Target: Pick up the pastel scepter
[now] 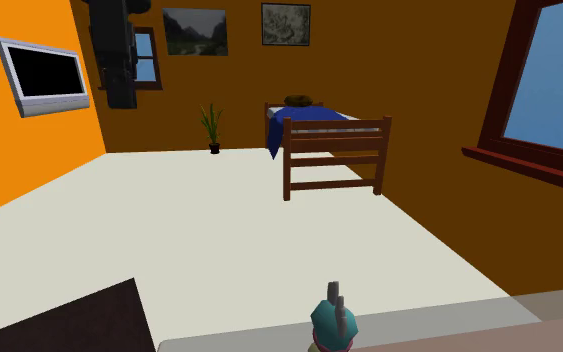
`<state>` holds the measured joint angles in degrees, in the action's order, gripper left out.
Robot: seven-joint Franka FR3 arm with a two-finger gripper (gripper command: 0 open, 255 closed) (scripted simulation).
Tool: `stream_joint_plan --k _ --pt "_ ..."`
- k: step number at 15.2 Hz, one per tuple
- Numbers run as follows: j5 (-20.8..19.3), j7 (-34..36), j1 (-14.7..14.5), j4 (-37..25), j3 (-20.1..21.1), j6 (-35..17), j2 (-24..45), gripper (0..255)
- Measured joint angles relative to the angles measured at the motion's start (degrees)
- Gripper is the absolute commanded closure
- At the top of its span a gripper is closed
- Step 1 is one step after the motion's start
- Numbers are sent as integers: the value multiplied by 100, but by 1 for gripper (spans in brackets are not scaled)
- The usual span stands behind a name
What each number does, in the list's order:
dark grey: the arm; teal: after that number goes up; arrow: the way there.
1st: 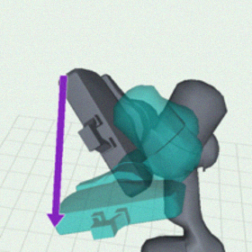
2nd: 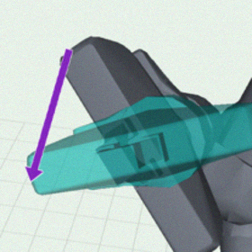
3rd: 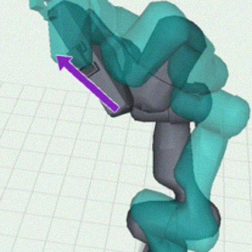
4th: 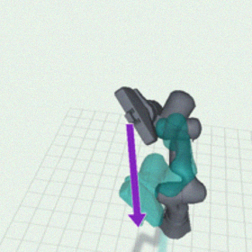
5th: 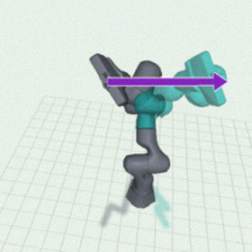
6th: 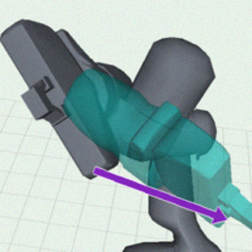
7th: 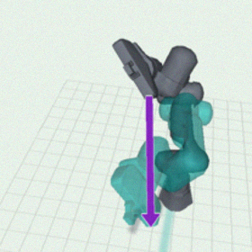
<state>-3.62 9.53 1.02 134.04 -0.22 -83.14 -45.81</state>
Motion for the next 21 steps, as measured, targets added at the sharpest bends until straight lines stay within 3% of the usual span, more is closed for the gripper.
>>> stream_joint_plan --k 2,7,14,21 --pt "-33 18 26 95 -14 -111 -30 0" --pt "-412 114 325 933 -241 -1175 -291 0" --pt "-1026 403 873 1982 -618 -3100 -193 0" --pt "-1779 793 1590 2608 -1068 -5328 587 0"
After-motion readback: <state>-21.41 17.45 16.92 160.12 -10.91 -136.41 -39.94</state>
